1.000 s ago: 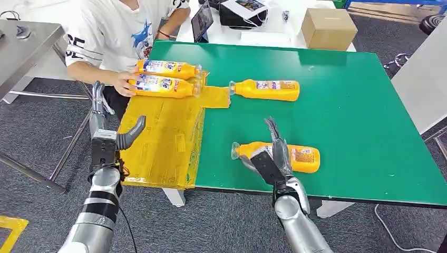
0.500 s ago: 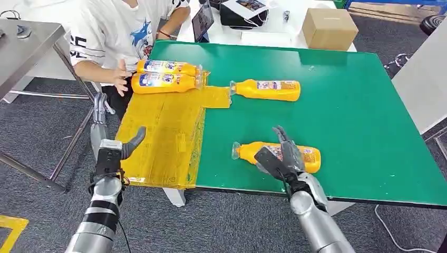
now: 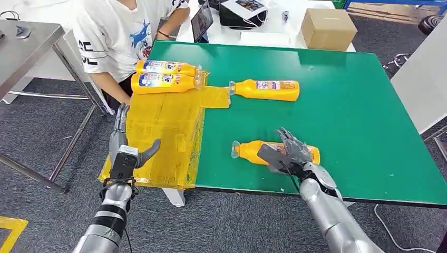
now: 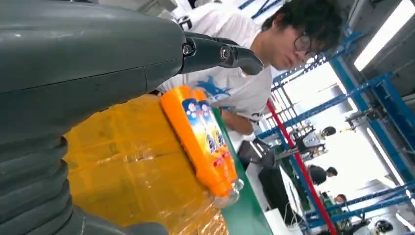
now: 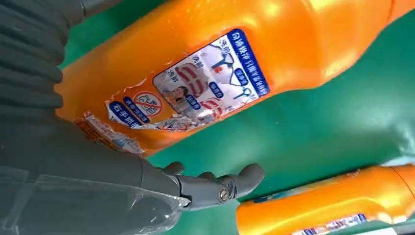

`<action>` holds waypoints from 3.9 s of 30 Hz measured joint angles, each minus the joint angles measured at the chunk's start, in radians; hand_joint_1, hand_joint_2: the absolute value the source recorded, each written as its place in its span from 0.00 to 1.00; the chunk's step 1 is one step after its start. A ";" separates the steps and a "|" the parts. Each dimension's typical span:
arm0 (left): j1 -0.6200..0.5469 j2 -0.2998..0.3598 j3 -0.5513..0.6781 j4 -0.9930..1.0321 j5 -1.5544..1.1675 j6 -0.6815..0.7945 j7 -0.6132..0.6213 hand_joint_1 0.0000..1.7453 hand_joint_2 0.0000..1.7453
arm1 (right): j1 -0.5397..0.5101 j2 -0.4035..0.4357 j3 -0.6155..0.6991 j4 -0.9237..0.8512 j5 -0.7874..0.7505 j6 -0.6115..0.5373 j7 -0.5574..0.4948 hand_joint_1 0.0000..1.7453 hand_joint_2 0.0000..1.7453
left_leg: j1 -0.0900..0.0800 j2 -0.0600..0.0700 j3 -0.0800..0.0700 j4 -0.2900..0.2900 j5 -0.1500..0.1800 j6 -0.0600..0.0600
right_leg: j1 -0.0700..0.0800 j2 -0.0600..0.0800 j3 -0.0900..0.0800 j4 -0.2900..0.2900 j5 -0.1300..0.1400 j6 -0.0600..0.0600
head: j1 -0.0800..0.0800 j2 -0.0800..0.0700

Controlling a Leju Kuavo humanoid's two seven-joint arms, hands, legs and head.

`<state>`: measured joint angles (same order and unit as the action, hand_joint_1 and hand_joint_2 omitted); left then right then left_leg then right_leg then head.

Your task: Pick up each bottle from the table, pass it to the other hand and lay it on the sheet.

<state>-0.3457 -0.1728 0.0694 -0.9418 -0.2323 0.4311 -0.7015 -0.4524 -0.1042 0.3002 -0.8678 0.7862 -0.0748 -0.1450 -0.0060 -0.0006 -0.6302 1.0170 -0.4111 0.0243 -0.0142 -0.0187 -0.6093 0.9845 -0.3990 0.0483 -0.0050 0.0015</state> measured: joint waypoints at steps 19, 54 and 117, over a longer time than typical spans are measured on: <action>-0.041 -0.005 -0.004 0.096 0.004 -0.021 0.000 0.00 1.00 | -0.149 -0.061 0.115 0.149 0.016 0.151 0.024 0.00 1.00 | 0.000 -0.001 0.001 0.000 0.001 0.001 | 0.000 0.000 0.001 0.000 0.001 0.001 | 0.000 0.000; -0.052 -0.045 -0.029 0.161 0.023 -0.089 0.005 0.00 1.00 | -0.078 -0.017 0.220 0.111 -0.149 -0.125 -0.052 1.00 1.00 | 0.001 0.007 0.008 0.000 -0.002 -0.001 | 0.001 0.007 0.006 0.000 0.002 0.001 | 0.000 0.000; 0.084 -0.072 -0.408 -0.184 0.565 -0.700 0.278 0.00 1.00 | 0.276 0.328 0.030 -0.180 -0.299 -0.396 -0.523 0.99 1.00 | 0.000 0.000 -0.004 0.000 -0.001 -0.001 | 0.000 0.002 -0.004 0.000 0.000 0.001 | 0.000 0.000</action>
<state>-0.2621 -0.2445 -0.3384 -1.1254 0.3330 -0.2690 -0.4234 -0.1764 0.2235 0.3300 -1.0483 0.4868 -0.4711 -0.6679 -0.0057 -0.0007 -0.6344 1.0167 -0.4117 0.0231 -0.0141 -0.0171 -0.6136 0.9850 -0.3986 0.0493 -0.0050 0.0015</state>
